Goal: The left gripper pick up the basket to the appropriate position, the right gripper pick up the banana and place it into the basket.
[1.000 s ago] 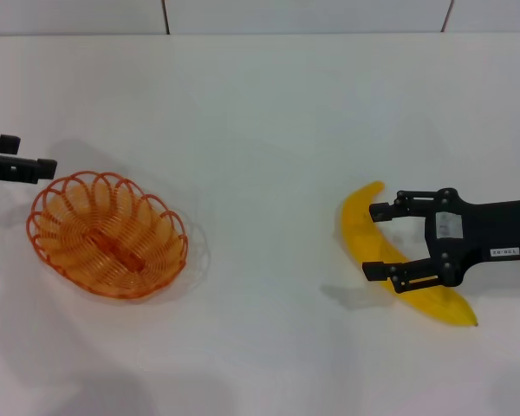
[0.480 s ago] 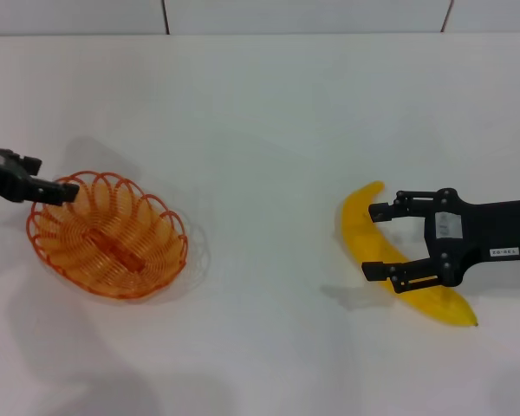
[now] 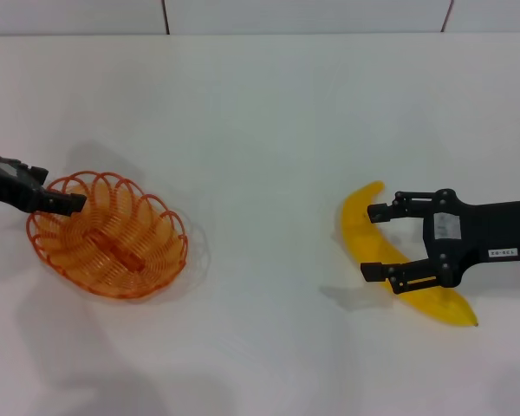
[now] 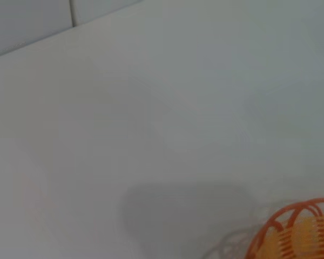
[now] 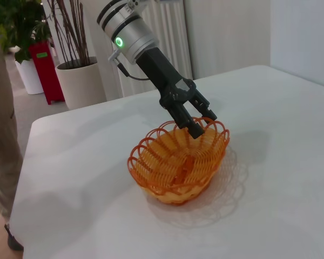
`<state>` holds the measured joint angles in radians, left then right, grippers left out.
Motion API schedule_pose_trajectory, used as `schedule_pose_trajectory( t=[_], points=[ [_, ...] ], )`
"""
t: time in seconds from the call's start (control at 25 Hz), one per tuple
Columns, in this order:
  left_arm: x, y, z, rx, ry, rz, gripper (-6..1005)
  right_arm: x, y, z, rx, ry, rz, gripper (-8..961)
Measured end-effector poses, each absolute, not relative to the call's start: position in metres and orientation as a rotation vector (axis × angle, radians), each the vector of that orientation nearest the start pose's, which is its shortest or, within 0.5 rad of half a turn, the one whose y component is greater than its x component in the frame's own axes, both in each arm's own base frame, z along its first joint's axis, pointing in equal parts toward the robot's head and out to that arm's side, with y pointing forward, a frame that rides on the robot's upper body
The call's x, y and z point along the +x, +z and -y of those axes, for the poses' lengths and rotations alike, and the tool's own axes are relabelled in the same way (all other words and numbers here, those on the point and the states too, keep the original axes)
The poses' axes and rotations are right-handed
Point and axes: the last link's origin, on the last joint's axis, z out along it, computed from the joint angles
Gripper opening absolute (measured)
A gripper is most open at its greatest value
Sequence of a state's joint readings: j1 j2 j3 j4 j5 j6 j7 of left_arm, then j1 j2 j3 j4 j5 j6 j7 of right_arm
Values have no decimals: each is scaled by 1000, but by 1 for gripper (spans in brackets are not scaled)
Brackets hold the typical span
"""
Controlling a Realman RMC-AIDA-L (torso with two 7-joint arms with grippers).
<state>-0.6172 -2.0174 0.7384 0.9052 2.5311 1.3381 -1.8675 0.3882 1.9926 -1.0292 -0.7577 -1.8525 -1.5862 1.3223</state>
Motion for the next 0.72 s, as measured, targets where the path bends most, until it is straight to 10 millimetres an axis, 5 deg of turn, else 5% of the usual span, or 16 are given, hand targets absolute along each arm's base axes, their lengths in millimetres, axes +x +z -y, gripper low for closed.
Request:
schedule_pose_trajectory(
  t=[0.72],
  points=[
    [-296, 47, -384, -2522, 124, 870, 721, 278, 4, -298, -2922, 506, -430, 880]
  ],
)
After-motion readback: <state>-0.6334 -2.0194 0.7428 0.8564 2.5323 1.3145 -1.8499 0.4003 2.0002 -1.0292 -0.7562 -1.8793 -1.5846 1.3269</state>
